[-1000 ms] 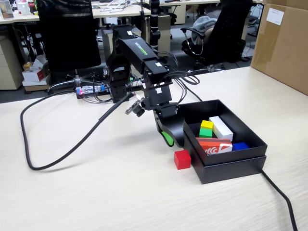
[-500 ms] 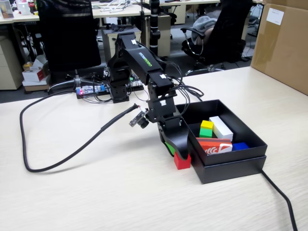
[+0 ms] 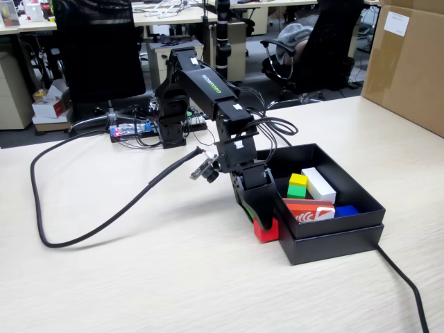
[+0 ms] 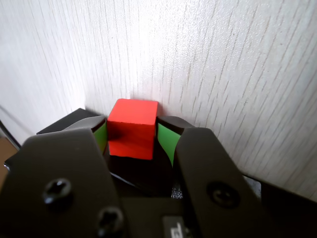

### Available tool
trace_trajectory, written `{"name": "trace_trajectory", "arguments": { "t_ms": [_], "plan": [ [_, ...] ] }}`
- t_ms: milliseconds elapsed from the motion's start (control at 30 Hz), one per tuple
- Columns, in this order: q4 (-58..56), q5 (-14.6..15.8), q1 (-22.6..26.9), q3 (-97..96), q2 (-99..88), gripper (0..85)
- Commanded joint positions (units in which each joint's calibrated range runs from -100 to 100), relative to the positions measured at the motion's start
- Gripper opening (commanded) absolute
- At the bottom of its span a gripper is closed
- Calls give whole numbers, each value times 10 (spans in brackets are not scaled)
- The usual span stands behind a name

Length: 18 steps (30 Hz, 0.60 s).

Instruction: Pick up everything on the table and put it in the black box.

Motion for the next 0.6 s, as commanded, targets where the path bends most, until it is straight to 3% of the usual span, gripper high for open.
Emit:
{"name": "trace_trajectory", "arguments": {
  "t_ms": [0,433,567],
  "plan": [
    [-35,-4,-1,13,-43,37],
    [-190,-4,-12,79,-285,32],
    [-240,5,36,144,-399,33]
  ]
}}
